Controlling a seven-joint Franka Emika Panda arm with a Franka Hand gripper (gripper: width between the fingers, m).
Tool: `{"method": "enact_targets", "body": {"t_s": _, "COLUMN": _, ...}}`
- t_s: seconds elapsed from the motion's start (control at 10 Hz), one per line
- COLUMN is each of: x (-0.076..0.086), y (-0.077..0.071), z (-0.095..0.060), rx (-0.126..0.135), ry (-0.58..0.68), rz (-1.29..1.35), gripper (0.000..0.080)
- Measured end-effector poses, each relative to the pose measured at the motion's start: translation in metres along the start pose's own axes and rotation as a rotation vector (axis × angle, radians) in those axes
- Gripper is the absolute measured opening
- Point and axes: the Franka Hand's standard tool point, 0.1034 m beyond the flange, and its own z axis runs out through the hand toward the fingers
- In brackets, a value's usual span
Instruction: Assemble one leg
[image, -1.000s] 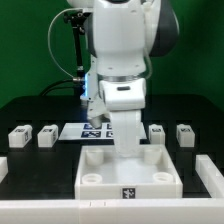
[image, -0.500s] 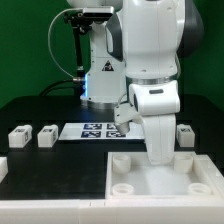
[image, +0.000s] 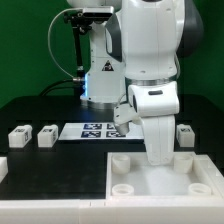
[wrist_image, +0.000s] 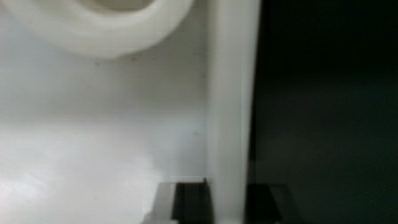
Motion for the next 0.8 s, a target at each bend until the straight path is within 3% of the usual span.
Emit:
{"method": "enact_targets", "body": {"t_s": 0.2, "x": -0.0004, "y": -0.0001, "z": 0.0001, "rx": 0.000, "ry": 0.000, "rz": 0.001, "gripper": 0.0359}}
{"method": "enact_targets", "body": {"t_s": 0.3, "x": -0.0005, "y": -0.0001, "z": 0.0001, "rx": 0.000, "ry": 0.000, "rz": 0.001, "gripper": 0.0359}}
{"method": "enact_targets", "body": {"t_s": 0.4, "x": -0.0007, "y": -0.0002, "z": 0.0001, "rx": 0.000, "ry": 0.000, "rz": 0.001, "gripper": 0.0541}}
{"method": "enact_targets", "body": {"t_s": 0.5, "x": -0.0008, "y": -0.0002, "z": 0.0001, "rx": 0.000, "ry": 0.000, "rz": 0.001, "gripper": 0.0615}}
{"method": "enact_targets", "body": {"t_s": 0.8, "x": -0.0011, "y": -0.0002, "z": 0.0002, "rx": 0.001, "ry": 0.000, "rz": 0.002, "gripper": 0.0648}}
